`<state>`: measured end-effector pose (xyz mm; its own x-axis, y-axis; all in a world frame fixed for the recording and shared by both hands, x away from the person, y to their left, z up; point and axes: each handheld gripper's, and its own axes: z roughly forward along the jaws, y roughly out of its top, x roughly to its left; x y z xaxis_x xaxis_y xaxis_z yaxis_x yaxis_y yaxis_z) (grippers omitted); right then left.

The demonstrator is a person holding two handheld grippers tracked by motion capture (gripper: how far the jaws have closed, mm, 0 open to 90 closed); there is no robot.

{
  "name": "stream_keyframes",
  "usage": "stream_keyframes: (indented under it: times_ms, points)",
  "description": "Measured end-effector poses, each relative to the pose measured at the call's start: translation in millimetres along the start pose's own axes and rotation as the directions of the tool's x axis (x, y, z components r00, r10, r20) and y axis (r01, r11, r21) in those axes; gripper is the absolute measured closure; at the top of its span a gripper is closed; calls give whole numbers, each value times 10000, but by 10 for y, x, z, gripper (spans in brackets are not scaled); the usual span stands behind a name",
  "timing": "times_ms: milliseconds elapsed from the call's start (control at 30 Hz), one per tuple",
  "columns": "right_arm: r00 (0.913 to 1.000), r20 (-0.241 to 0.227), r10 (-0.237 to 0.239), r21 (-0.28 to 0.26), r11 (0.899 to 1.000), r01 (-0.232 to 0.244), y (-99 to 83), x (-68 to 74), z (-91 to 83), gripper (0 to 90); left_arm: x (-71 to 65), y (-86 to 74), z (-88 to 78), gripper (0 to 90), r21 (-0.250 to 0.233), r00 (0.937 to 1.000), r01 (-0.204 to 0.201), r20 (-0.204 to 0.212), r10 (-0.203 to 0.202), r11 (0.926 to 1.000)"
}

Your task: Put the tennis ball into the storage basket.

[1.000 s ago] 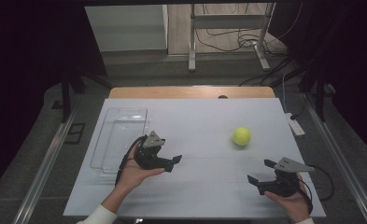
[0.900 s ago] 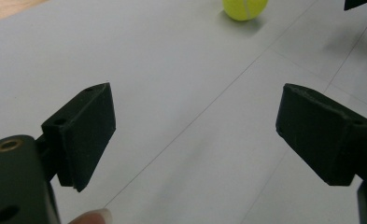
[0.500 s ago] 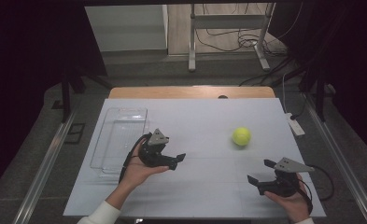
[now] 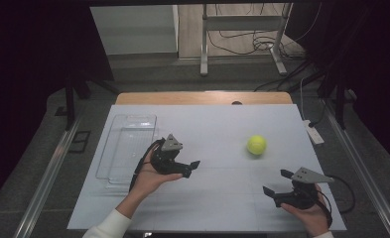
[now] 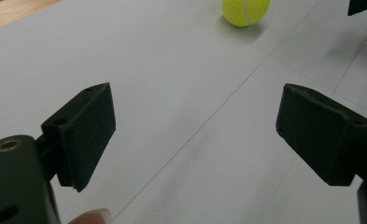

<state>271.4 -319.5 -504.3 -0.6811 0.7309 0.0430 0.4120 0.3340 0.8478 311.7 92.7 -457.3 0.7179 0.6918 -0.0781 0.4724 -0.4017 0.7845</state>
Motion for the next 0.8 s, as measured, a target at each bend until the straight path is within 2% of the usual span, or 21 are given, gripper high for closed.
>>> stream_keyframes:
  times_ms: [800]
  points:
    - [10000,-10,16,30,10000,-15,-4,-7,4,62,-55,186,134,131,68,9995,-306,116,305,9995]
